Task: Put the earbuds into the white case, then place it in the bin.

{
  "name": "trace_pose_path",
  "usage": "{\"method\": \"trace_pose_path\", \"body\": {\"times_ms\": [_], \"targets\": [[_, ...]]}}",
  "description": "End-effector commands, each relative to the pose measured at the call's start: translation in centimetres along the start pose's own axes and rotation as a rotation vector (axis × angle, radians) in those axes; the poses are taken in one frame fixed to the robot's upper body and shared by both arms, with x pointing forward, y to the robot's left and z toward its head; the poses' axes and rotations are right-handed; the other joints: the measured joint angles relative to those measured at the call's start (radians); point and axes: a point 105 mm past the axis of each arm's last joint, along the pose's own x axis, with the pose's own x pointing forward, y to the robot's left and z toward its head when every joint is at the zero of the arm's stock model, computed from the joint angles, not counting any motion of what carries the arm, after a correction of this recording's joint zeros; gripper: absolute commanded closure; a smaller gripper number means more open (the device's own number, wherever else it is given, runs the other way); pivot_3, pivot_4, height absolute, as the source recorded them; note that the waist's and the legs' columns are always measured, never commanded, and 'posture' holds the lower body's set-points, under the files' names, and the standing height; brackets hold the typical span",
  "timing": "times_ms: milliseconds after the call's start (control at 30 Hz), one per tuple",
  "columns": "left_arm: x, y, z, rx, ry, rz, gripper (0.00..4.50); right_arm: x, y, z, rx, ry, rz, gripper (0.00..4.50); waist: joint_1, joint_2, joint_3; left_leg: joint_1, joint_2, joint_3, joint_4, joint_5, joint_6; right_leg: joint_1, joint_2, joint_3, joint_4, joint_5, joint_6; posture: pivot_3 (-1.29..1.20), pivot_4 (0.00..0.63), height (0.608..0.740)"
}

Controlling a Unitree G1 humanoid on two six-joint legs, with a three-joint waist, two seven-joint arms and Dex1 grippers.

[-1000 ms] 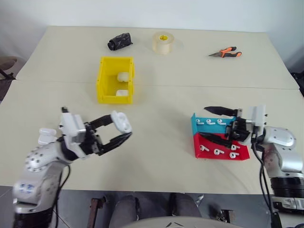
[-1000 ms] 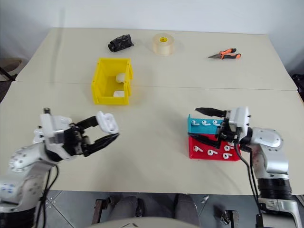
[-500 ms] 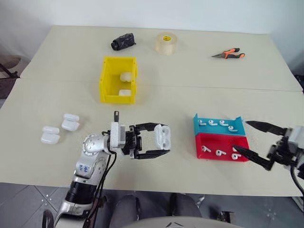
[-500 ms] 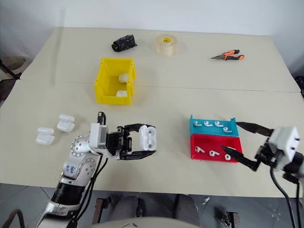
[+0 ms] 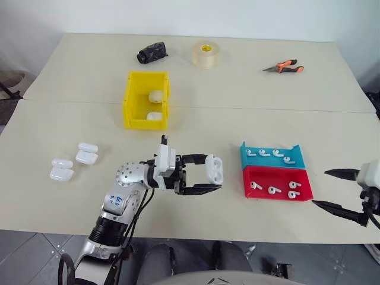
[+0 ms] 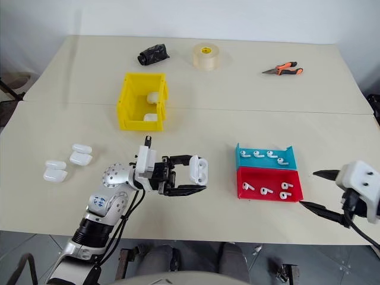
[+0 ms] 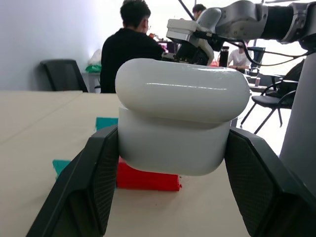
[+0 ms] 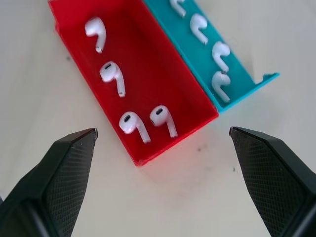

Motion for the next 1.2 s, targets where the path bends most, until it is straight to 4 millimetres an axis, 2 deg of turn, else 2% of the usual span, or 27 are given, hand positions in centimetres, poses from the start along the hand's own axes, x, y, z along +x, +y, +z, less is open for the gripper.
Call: {"method": "trace_pose_path", "body": {"times_ms": [33, 133, 300, 667, 767, 900, 1200], "targets": [[1.0, -0.3, 1.1, 0.013, -0.025, -0.001, 1.68, 1.1, 1.5, 1.3, -0.011, 0.102, 0.127, 0.00, 0.001, 0.000, 0.000, 0.000, 0.000, -0.001, 0.000, 0.000, 0.000, 0.000, 0.000, 0.000, 0.000, 0.000, 0.000, 0.00, 0.150, 0.740], [1.4, -0.8, 1.1, 0.011, -0.035, -0.010, 1.68, 2.2, 2.2, 1.9, -0.044, 0.161, 0.171, 0.00, 0.005, -0.001, 0.000, -0.002, 0.000, -0.003, 0.002, 0.000, 0.000, 0.001, 0.000, -0.002, 0.000, 0.000, 0.000, 0.00, 0.150, 0.740], [1.9, -1.2, 1.0, 0.008, -0.046, -0.016, 1.68, 3.6, 2.2, 1.3, -0.138, 0.265, 0.142, 0.00, 0.004, -0.001, 0.000, -0.003, -0.001, -0.006, 0.003, 0.000, 0.000, 0.001, 0.000, -0.004, 0.000, 0.000, 0.000, 0.00, 0.150, 0.740], [2.5, -2.0, 1.0, 0.002, -0.063, -0.054, 1.68, 4.4, 1.2, 0.6, -0.334, 0.346, 0.182, 0.00, 0.001, -0.001, 0.000, -0.004, -0.001, -0.006, 0.003, 0.000, 0.000, 0.001, -0.001, -0.004, -0.001, 0.000, 0.000, 0.00, 0.150, 0.740], [2.4, -2.1, 1.1, 0.000, -0.065, -0.045, 1.68, 4.7, 1.0, 0.6, -0.366, 0.340, 0.193, 0.60, -0.001, -0.001, 0.000, -0.004, -0.001, -0.006, 0.004, 0.000, 0.000, 0.001, -0.001, -0.004, -0.001, 0.000, 0.000, 0.00, 0.150, 0.740], [2.3, -2.3, 1.0, -0.003, -0.062, -0.042, 1.68, 4.9, 1.0, 0.3, -0.391, 0.348, 0.215, 1.92, 0.000, -0.001, 0.000, -0.004, -0.001, -0.006, 0.004, 0.000, 0.000, 0.001, -0.001, -0.005, -0.001, 0.000, 0.000, 0.00, 0.150, 0.740], [2.3, -2.2, 1.1, -0.006, -0.061, -0.037, 1.68, 5.1, 0.4, -0.6, -0.469, 0.388, 0.238, 1.92, -0.001, -0.001, 0.000, -0.005, -0.001, -0.007, 0.004, 0.000, 0.000, 0.001, -0.001, -0.006, -0.001, 0.000, 0.000, 0.00, 0.150, 0.740]]}}
